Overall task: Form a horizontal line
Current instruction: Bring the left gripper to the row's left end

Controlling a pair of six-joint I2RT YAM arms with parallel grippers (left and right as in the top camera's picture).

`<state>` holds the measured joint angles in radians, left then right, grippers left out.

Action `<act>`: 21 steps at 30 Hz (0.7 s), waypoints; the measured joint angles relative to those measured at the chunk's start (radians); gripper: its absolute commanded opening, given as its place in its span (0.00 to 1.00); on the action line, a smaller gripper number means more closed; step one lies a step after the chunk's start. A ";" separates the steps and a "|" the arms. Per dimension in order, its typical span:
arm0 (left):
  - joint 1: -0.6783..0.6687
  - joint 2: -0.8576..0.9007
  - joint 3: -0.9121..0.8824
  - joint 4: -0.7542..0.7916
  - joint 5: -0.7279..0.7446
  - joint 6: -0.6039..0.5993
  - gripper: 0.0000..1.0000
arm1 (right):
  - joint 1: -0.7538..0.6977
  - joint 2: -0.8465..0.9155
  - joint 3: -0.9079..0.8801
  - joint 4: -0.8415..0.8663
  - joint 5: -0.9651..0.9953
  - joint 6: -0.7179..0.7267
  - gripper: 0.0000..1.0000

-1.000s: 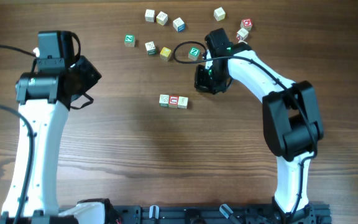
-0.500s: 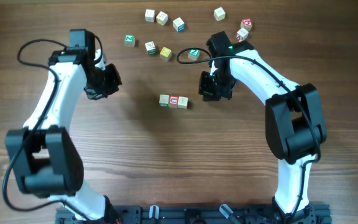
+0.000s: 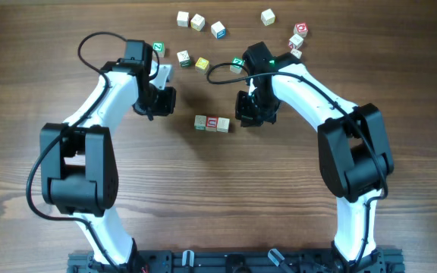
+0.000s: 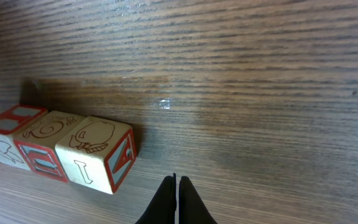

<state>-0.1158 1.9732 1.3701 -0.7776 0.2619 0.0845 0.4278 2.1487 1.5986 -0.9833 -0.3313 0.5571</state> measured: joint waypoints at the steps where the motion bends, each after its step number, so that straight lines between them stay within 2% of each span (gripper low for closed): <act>1: -0.002 0.000 0.000 0.005 0.002 0.009 0.04 | 0.001 0.000 0.000 0.001 0.000 0.005 0.04; 10: -0.002 0.033 -0.014 0.024 0.051 0.138 0.04 | 0.002 0.000 -0.007 0.034 0.016 0.042 0.04; 16: -0.002 0.077 -0.023 0.027 0.115 0.152 0.04 | 0.002 0.000 -0.007 0.046 0.018 0.045 0.05; 21: -0.002 0.077 -0.023 0.028 0.148 0.158 0.04 | 0.005 0.000 -0.042 0.123 0.018 0.045 0.05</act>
<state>-0.1177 2.0499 1.3472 -0.7498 0.4103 0.2420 0.4332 2.1487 1.5566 -0.8600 -0.3134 0.6018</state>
